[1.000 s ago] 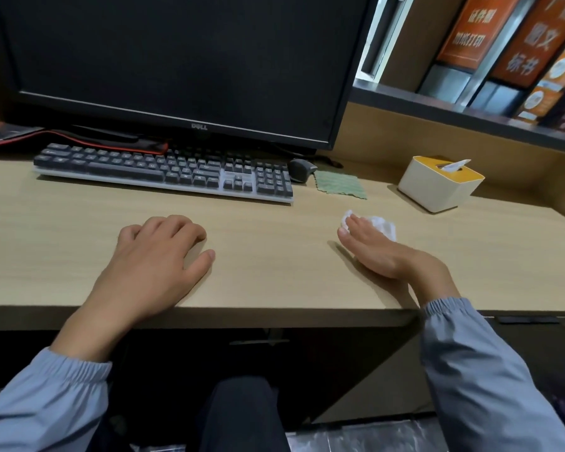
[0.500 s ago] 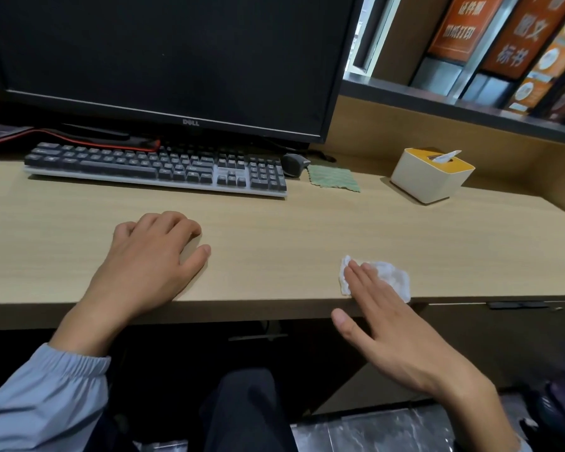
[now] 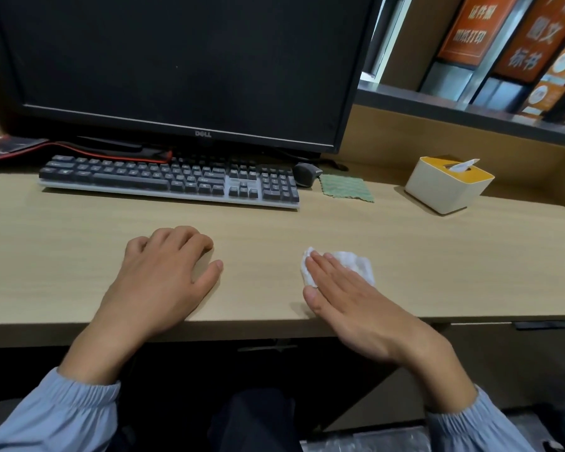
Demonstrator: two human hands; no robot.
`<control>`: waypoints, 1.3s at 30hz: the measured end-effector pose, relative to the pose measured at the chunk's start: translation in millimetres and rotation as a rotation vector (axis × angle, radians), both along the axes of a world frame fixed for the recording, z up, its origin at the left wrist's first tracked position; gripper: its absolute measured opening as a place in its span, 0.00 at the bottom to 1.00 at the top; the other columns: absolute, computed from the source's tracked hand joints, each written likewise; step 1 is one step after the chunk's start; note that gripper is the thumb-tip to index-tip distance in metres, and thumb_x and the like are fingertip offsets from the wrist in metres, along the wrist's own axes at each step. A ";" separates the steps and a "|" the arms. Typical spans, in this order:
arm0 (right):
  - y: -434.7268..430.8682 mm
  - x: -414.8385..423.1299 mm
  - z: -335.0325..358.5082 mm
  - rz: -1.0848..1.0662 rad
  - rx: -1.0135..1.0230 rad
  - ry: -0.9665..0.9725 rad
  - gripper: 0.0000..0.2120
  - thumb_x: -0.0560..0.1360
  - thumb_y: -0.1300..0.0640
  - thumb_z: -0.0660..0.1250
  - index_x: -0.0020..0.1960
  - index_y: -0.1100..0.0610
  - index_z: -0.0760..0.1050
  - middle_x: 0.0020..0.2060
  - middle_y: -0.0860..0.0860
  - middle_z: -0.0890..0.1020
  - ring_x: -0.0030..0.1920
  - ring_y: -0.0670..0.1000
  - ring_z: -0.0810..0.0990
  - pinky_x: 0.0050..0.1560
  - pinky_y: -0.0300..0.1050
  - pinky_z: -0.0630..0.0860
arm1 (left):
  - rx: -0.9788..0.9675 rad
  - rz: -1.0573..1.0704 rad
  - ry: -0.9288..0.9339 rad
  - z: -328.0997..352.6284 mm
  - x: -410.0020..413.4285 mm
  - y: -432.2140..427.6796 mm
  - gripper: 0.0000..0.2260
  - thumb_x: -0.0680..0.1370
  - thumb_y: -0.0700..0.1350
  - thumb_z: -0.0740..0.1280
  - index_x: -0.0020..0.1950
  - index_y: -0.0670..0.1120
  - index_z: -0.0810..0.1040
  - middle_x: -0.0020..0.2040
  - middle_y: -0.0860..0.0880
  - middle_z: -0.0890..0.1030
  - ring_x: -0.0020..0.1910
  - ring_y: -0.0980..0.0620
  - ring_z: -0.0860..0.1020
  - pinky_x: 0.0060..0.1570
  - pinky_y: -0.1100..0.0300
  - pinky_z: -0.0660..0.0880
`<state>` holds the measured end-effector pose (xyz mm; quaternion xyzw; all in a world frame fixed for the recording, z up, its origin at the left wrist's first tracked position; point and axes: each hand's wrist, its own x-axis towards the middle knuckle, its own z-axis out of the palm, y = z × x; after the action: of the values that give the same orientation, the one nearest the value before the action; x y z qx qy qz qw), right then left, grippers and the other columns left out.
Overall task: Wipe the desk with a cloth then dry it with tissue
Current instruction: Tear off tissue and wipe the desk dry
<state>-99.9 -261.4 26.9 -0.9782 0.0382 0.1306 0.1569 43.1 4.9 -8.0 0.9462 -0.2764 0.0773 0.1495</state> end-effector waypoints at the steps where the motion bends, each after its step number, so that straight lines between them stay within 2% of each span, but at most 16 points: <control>1: -6.0 12.2 1.1 -0.002 0.001 0.016 0.34 0.83 0.32 0.39 0.84 0.45 0.37 0.80 0.34 0.34 0.76 0.31 0.30 0.79 0.40 0.34 | 0.002 0.000 -0.005 0.6 -0.3 -1.0 0.19 0.83 0.64 0.55 0.67 0.57 0.74 0.69 0.57 0.73 0.70 0.52 0.70 0.69 0.45 0.62; 5: -27.1 68.7 9.2 0.016 -0.019 0.057 0.32 0.85 0.36 0.39 0.85 0.48 0.38 0.83 0.40 0.37 0.80 0.39 0.34 0.78 0.41 0.35 | 0.029 0.005 -0.005 -4.3 0.1 2.1 0.20 0.83 0.65 0.51 0.68 0.59 0.73 0.68 0.59 0.72 0.70 0.54 0.69 0.69 0.47 0.62; 7: -38.0 92.6 17.4 0.005 -0.045 0.043 0.29 0.88 0.44 0.41 0.85 0.53 0.41 0.84 0.45 0.40 0.83 0.44 0.39 0.76 0.39 0.38 | 0.021 0.000 -0.014 -3.3 0.0 0.9 0.23 0.81 0.66 0.48 0.67 0.60 0.73 0.68 0.60 0.73 0.69 0.55 0.70 0.69 0.48 0.63; 9: -44.6 118.5 23.4 -0.010 -0.062 0.022 0.26 0.89 0.51 0.42 0.85 0.57 0.43 0.85 0.50 0.44 0.83 0.49 0.44 0.78 0.43 0.42 | 0.006 0.010 0.000 0.4 -1.2 2.0 0.24 0.80 0.67 0.48 0.66 0.60 0.74 0.67 0.60 0.73 0.68 0.55 0.70 0.68 0.48 0.64; 14: -58.8 157.9 25.5 -0.054 -0.047 -0.002 0.26 0.89 0.52 0.42 0.85 0.53 0.43 0.85 0.47 0.47 0.83 0.48 0.45 0.81 0.53 0.40 | 0.037 0.005 0.025 3.2 0.2 -0.9 0.24 0.79 0.67 0.46 0.68 0.61 0.71 0.68 0.61 0.70 0.70 0.56 0.67 0.69 0.50 0.61; 18: -56.8 166.0 30.7 -0.098 -0.037 -0.040 0.26 0.89 0.50 0.43 0.86 0.51 0.47 0.84 0.47 0.53 0.83 0.49 0.51 0.79 0.48 0.45 | 0.025 0.006 0.034 5.2 0.4 -2.5 0.25 0.79 0.67 0.46 0.67 0.61 0.71 0.68 0.61 0.70 0.70 0.56 0.67 0.69 0.50 0.60; 21: -52.0 160.7 29.3 -0.082 -0.010 -0.007 0.28 0.88 0.53 0.48 0.86 0.53 0.46 0.85 0.48 0.48 0.83 0.49 0.47 0.80 0.49 0.46 | 0.017 0.007 0.031 2.7 1.2 -2.2 0.23 0.80 0.67 0.47 0.67 0.61 0.71 0.68 0.61 0.70 0.70 0.56 0.67 0.70 0.50 0.60; 24: -48.1 144.1 24.8 -0.038 0.015 0.046 0.30 0.88 0.50 0.49 0.85 0.54 0.42 0.84 0.46 0.43 0.83 0.47 0.42 0.79 0.50 0.45 | 0.002 0.009 0.020 1.8 0.7 -1.3 0.20 0.83 0.65 0.52 0.68 0.60 0.71 0.68 0.61 0.71 0.70 0.55 0.67 0.70 0.49 0.60; 28: -41.2 104.2 20.2 0.004 0.021 0.042 0.32 0.86 0.47 0.51 0.85 0.48 0.41 0.83 0.40 0.41 0.82 0.41 0.40 0.80 0.50 0.46 | -0.006 0.002 0.003 1.7 -1.2 -1.7 0.19 0.83 0.64 0.54 0.68 0.59 0.72 0.68 0.60 0.71 0.69 0.55 0.68 0.69 0.49 0.61; 35: -4.9 10.1 14.6 0.115 0.006 0.042 0.33 0.86 0.46 0.52 0.84 0.43 0.37 0.79 0.32 0.34 0.75 0.28 0.31 0.75 0.35 0.36 | -0.001 -0.001 -0.009 0.9 -0.3 -2.6 0.19 0.83 0.64 0.54 0.69 0.57 0.72 0.69 0.58 0.72 0.70 0.53 0.68 0.69 0.48 0.61; 39: 17.5 -23.6 6.5 0.165 -0.067 -0.033 0.33 0.86 0.43 0.51 0.83 0.44 0.35 0.79 0.32 0.32 0.75 0.29 0.29 0.80 0.40 0.35 | 0.006 -0.001 -0.011 1.5 -0.6 -3.0 0.20 0.83 0.63 0.53 0.70 0.57 0.72 0.69 0.57 0.72 0.70 0.52 0.68 0.70 0.47 0.61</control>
<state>-123.5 -244.0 33.4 -0.9847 -0.0410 0.1256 0.1134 42.5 1.9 -6.6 0.9460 -0.2781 0.0817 0.1451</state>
